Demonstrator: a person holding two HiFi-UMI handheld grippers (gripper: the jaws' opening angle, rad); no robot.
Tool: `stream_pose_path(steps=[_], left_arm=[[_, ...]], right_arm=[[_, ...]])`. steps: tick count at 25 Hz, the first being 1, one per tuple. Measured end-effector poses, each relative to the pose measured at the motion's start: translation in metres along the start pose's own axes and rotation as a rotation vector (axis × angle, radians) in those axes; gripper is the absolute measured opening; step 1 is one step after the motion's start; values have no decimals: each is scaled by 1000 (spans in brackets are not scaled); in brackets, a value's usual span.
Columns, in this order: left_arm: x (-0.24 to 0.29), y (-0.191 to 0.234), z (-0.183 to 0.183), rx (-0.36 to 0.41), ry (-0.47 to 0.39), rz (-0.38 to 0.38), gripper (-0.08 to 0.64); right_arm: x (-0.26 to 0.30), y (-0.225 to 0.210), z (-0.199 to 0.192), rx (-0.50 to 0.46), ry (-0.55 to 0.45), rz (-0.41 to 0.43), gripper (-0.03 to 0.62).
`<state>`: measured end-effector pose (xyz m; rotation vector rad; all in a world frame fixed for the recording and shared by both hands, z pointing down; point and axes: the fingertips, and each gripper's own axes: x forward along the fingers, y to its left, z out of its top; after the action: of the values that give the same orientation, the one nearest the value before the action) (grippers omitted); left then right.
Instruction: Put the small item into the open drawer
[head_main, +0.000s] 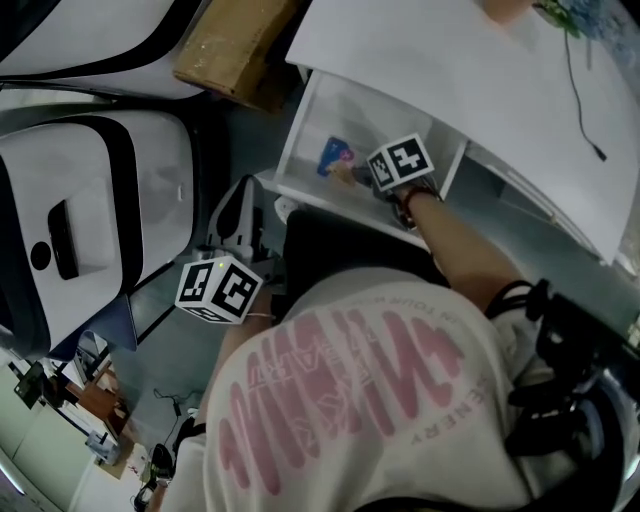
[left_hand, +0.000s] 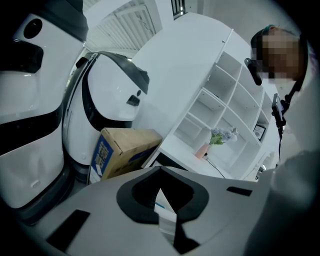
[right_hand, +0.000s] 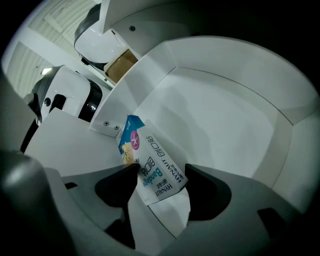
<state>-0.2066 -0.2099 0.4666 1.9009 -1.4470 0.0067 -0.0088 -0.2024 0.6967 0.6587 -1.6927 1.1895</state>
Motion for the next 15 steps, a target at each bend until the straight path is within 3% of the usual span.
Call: stream_pose_path(steps=[15], left_arm=[[9, 13, 9, 8, 58, -64, 28]], right_arm=[[1, -3, 0, -4, 24, -30, 313]])
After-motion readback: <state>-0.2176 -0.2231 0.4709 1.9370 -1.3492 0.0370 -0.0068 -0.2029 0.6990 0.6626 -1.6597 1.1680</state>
